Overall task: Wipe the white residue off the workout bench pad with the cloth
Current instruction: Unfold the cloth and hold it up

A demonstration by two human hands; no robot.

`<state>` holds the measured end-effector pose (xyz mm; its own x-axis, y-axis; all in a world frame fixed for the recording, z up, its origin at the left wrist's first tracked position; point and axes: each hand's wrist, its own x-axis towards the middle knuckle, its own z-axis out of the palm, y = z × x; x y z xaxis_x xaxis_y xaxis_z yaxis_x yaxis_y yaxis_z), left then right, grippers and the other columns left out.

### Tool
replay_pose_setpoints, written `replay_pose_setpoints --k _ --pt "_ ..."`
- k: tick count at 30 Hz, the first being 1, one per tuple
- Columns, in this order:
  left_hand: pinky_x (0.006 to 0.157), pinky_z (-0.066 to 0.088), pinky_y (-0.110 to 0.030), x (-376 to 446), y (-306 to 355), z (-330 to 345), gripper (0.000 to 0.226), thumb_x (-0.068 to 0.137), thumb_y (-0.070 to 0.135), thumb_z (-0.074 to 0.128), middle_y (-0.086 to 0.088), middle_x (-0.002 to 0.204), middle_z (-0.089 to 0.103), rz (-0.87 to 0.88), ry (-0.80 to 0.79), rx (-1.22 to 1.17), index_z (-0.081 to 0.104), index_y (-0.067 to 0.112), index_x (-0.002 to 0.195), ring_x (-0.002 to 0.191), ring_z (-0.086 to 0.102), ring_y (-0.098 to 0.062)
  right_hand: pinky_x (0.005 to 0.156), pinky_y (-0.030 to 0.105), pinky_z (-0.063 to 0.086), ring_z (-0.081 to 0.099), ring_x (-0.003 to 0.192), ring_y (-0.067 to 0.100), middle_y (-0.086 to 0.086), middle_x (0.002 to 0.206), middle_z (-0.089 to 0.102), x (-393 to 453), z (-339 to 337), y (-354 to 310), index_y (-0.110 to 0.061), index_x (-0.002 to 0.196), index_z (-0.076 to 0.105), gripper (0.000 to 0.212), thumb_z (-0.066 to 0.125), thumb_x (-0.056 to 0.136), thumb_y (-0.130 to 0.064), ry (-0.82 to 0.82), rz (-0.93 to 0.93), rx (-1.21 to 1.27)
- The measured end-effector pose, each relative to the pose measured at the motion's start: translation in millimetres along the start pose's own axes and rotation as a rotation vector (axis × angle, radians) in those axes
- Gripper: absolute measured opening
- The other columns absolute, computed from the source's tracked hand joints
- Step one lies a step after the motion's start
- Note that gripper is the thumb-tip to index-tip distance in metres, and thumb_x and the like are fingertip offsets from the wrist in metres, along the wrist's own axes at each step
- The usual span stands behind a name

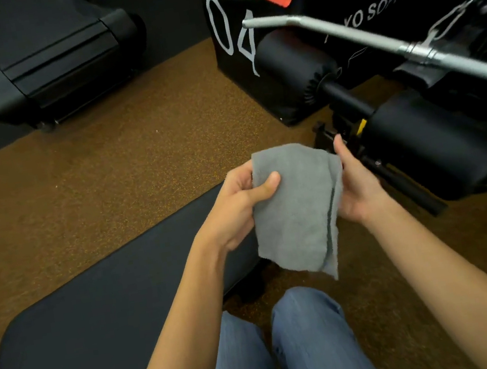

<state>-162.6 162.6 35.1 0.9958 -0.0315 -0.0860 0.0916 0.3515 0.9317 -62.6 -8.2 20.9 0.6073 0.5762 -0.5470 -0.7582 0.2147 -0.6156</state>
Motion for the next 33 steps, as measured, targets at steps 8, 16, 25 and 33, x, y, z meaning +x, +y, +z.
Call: replay_pose_setpoints --k 8,16,25,33 --pt "0.097 0.053 -0.038 50.6 11.0 39.5 0.041 0.096 -0.006 0.049 -0.018 0.129 0.06 0.002 -0.095 0.164 0.045 -0.003 0.137 0.118 0.061 -0.029 0.105 0.044 0.042 0.058 0.124 0.02 0.004 0.132 0.063 -41.7 -37.0 5.6 -0.021 0.14 0.05 0.074 0.036 0.086 -0.069 -0.048 -0.324 -0.134" --pt "0.088 0.056 -0.034 84.2 12.6 82.1 0.025 0.095 0.002 0.058 -0.012 0.111 0.071 0.15 -0.073 0.453 0.064 -0.004 0.119 0.104 0.069 -0.02 0.079 0.022 0.055 0.069 0.098 0.011 -0.002 0.098 0.075 -75.2 -48.5 -34.6 -0.01 0.104 0.072 0.017 0.07 0.087 -0.01 0.398 -1.011 -0.494" --pt "0.095 0.053 -0.037 130.0 13.4 126.4 0.02 0.077 0.01 0.081 -0.008 0.116 0.07 0.253 0.034 0.334 0.076 0.002 0.095 0.113 0.064 -0.016 0.081 0.028 0.056 0.066 0.103 0.014 0.003 0.112 0.067 -94.2 -85.2 -72.3 -0.023 0.089 0.075 0.017 0.083 0.075 -0.026 0.707 -1.143 -0.521" --pt "0.079 0.058 -0.03 192.9 11.5 147.8 0.03 0.089 0.012 0.07 -0.009 0.108 0.071 0.11 -0.176 0.482 0.064 0.004 0.118 0.098 0.07 -0.017 0.066 0.026 0.059 0.073 0.083 0.01 0.0 0.09 0.075 -86.5 -106.6 -104.4 -0.009 0.094 0.074 0.027 0.086 0.072 -0.02 0.804 -0.892 -0.333"
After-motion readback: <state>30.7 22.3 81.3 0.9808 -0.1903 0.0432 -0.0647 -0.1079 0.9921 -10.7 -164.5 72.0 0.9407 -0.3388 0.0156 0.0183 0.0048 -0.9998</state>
